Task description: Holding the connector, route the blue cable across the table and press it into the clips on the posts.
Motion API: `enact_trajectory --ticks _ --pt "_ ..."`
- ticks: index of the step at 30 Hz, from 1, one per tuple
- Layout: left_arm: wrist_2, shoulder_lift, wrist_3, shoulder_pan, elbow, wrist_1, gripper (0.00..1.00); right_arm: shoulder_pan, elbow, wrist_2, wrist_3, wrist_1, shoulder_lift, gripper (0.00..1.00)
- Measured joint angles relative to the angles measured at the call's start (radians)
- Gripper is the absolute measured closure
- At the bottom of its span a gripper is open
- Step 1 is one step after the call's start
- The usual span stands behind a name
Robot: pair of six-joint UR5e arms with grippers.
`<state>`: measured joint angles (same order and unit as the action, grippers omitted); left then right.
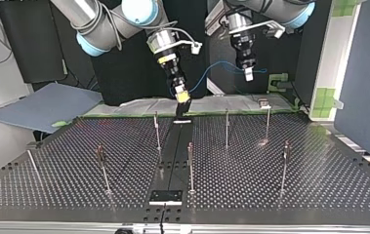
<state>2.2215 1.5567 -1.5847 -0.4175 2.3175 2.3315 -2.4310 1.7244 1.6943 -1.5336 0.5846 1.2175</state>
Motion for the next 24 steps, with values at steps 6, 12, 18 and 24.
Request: enact_trajectory --ticks 6,12,18,24 --pt "0.006 -0.043 0.001 0.026 -0.024 0.044 1.0 -0.016 -0.039 -0.008 -0.002 -0.02 0.054 1.0" --pt "0.003 -0.074 0.001 0.062 -0.047 0.084 1.0 -0.026 -0.078 -0.016 -0.004 -0.052 0.072 1.0" --pt "-0.033 -0.099 -0.002 0.109 -0.079 0.129 1.0 -0.028 -0.122 -0.034 -0.011 -0.085 0.073 1.0" --pt "-0.043 -0.112 -0.023 0.148 -0.124 0.169 1.0 -0.029 -0.16 -0.045 -0.021 -0.111 0.07 1.0"
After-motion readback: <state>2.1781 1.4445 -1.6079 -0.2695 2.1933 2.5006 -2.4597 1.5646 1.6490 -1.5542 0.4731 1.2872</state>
